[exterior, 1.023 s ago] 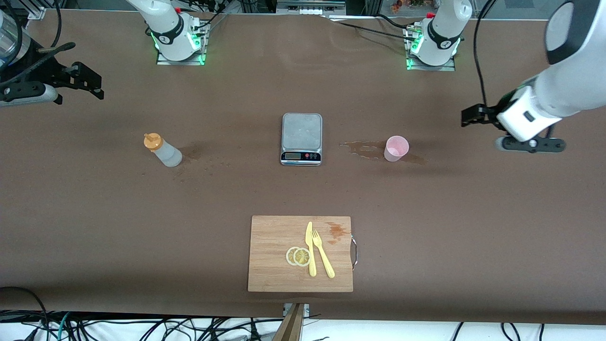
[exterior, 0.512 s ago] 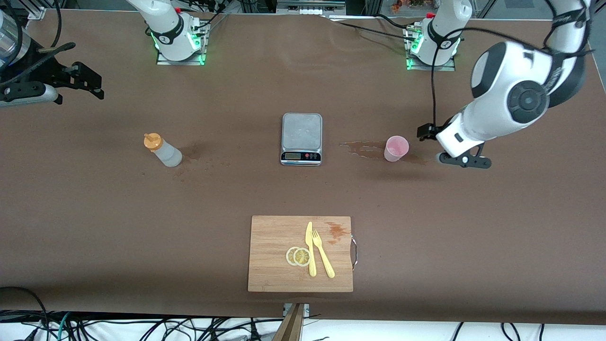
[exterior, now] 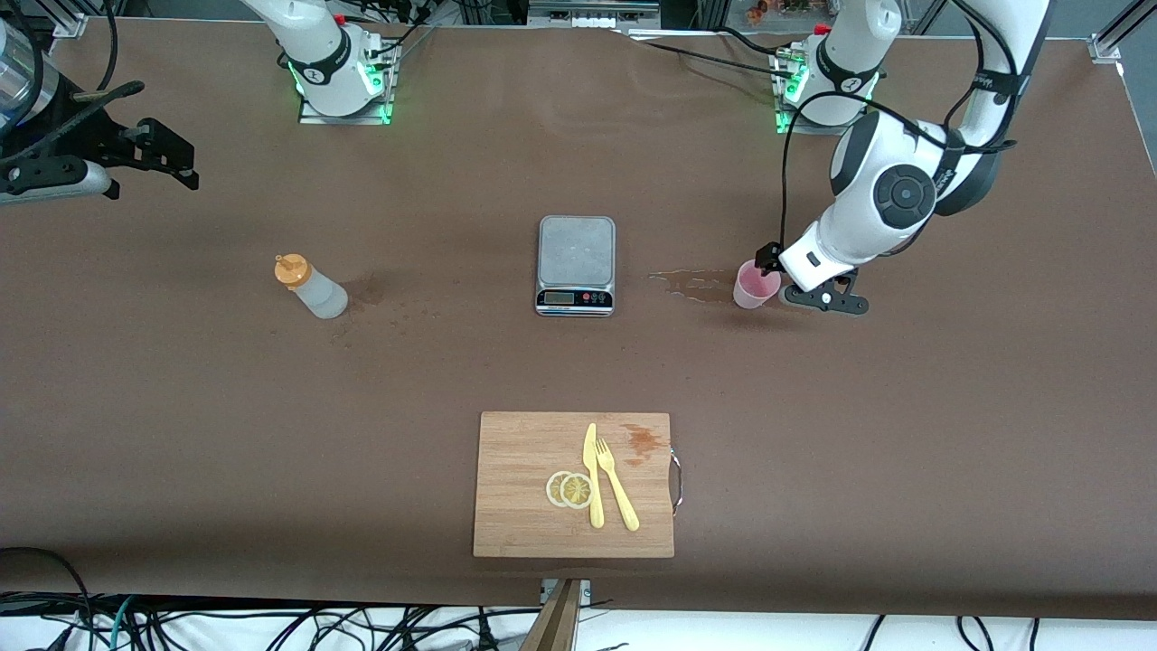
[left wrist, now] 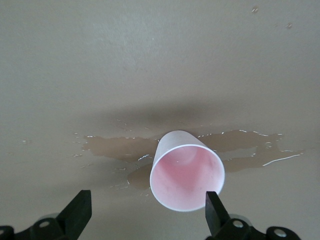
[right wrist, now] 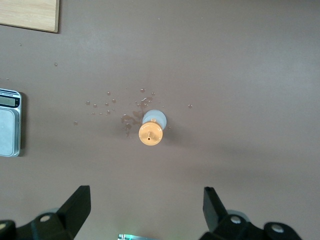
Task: Add sauce to pink cup with both arms
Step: 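Lower the left gripper around the pink cup and close it, then lift the pink cup with the left gripper and carry it onto the scale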
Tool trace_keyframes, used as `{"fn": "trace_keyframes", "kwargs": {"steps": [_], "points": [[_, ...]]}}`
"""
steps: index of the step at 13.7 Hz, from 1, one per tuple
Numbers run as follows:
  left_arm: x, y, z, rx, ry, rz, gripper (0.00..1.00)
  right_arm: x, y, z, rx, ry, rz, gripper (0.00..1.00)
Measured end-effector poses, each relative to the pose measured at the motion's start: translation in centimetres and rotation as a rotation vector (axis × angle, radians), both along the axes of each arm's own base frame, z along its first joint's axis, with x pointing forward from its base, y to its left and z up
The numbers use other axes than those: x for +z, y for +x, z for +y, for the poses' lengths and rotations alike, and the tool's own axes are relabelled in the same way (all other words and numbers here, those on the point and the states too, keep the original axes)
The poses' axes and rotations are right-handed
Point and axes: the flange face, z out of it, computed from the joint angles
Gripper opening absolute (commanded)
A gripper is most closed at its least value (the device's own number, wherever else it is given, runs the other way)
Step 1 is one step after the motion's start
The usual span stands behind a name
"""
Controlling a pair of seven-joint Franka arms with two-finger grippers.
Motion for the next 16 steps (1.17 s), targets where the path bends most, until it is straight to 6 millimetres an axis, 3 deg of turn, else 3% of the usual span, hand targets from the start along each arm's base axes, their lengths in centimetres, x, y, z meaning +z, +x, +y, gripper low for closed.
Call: {"fn": "trace_keyframes", "kwargs": {"steps": [2,3,4,6,7,13,16], "points": [[-1.7,-0.1,0.1,0.0,-0.003,-0.011,1.0,0.0,0.0,0.0,0.0,0.0,0.0,1.0],[-2.5,-0.1,0.0,0.0,-0.005,-0.011,0.9,0.0,0.0,0.0,0.0,0.0,0.0,1.0],[-3.1,-0.1,0.0,0.0,-0.006,-0.007,0.7,0.0,0.0,0.0,0.0,0.0,0.001,1.0],[-4.4,-0.2,-0.1,-0.004,-0.006,0.009,0.1,0.0,0.0,0.0,0.0,0.0,0.002,1.0],[-5.0,-0.4,-0.1,-0.008,-0.005,0.021,0.0,0.0,0.0,0.0,0.0,0.0,0.004,1.0],[-5.6,-0.4,-0.2,-0.017,-0.004,0.043,0.0,-0.1,-0.1,-0.1,-0.001,0.0,0.008,1.0],[-3.5,0.6,-1.0,-0.034,0.004,0.097,0.0,-0.1,-0.1,-0.1,-0.002,0.0,0.008,1.0]]}}
